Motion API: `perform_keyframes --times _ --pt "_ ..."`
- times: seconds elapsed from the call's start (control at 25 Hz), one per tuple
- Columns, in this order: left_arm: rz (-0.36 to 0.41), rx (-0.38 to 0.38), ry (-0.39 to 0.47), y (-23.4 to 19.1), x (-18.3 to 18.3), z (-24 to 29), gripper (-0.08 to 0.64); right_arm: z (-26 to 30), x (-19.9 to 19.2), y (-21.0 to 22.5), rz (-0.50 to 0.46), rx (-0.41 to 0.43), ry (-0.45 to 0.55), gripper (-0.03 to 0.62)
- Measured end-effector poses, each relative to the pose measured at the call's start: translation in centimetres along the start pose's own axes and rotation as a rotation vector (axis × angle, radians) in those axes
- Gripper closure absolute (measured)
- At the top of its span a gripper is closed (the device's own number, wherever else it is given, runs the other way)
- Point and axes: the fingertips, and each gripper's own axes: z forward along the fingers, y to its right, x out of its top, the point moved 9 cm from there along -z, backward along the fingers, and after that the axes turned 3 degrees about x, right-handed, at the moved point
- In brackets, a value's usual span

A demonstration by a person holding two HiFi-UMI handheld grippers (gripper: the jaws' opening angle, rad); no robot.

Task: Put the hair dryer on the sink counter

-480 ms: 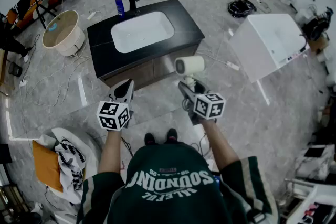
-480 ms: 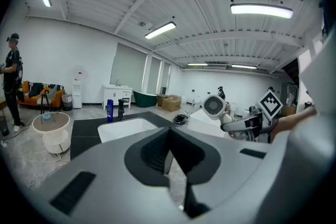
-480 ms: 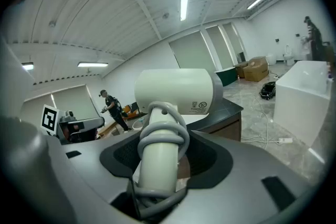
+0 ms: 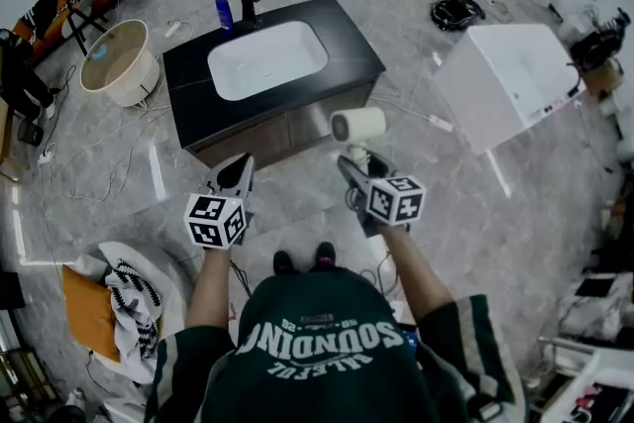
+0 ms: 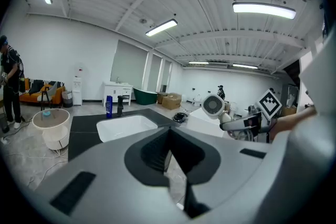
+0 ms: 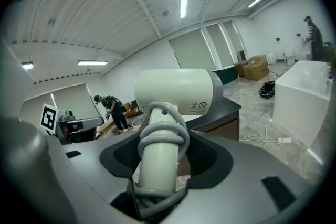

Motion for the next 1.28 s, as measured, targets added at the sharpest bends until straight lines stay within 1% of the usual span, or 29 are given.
perform_keyframes --times 0.32,0.44,0.88,1.04,1.28 --pt "0.004 0.005 -0.002 0.9 0.7 1.7 0.560 -0.1 1.3 1.5 -0.010 0.019 0.014 0.356" --pt "0.004 0.013 0.003 1.4 1.1 2.6 0.560 -0.3 1.8 2.6 -0.029 0.012 0.010 0.356" --pt "0.005 0.054 0.027 4.9 2.1 5.8 0.560 -1.5 2.8 7.4 -0.040 0.037 -0.003 0.356" --pt "0.004 0.065 0.022 5.3 2.4 6.3 0.560 -1.6 2.8 8.4 -0.032 0.033 -0.010 0.356" --pt "-0.005 0.070 0.016 5.0 2.5 8.1 0.560 -0.5 3.3 9.6 -0.020 0.048 -0.017 0.356"
